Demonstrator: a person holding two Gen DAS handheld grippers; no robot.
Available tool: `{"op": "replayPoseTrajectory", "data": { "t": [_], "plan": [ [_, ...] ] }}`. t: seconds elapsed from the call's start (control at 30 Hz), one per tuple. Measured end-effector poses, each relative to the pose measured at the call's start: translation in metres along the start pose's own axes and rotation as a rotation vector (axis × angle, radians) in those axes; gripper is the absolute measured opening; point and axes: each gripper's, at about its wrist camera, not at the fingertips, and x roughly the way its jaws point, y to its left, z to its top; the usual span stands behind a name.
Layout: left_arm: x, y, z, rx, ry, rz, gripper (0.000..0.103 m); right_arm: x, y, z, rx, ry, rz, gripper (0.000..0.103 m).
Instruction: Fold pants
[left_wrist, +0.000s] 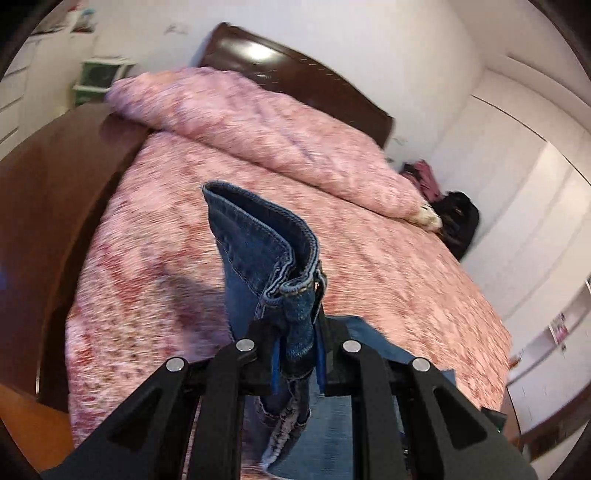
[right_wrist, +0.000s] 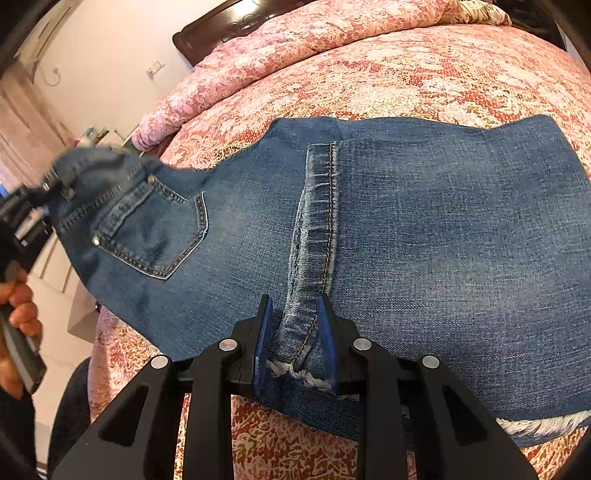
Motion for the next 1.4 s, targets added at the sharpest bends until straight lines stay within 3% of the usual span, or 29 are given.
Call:
{"op": "replayPoseTrajectory", "data": {
  "t": [0.2,0.57,0.87,0.93,1.0,1.1,1.23,1.33,1.4],
  "plan": [
    [0.004,-0.052,-0.008,0.106,0.044,-0.071,0.013,0.002,0.006,0.000,-0.010,-0.002,-0.024,0.024],
    [0.027,-0.115,-0.030,0.211,0.144,-0.152,0.013,0.001,0.005,0.001,-0.009,-0.006,-0.023,0.024],
    [0.047,-0.156,-0.070,0.277,0.244,-0.228,0.013,-0.001,0.002,0.003,0.023,0.012,-0.005,0.028],
    [0.056,-0.161,-0.085,0.298,0.278,-0.230,0.013,-0.003,-0.002,0.006,0.070,0.026,0.078,0.059],
    [0.061,-0.160,-0.095,0.301,0.298,-0.239,0.013,-0.009,-0.004,0.007,0.128,0.037,0.158,0.071],
    [0.066,-0.161,-0.108,0.319,0.313,-0.241,0.014,-0.017,-0.022,0.004,0.285,0.061,0.290,0.071],
    [0.060,-0.162,-0.098,0.290,0.266,-0.259,0.014,-0.022,-0.050,-0.006,0.515,0.058,0.448,0.071],
    [0.061,-0.159,-0.090,0.290,0.265,-0.256,0.014,-0.031,-0.067,-0.009,0.690,-0.023,0.640,0.071],
    [0.059,-0.163,-0.092,0.346,0.260,-0.237,0.014,-0.038,-0.074,-0.004,0.750,-0.076,0.708,0.071]
  ]
}}
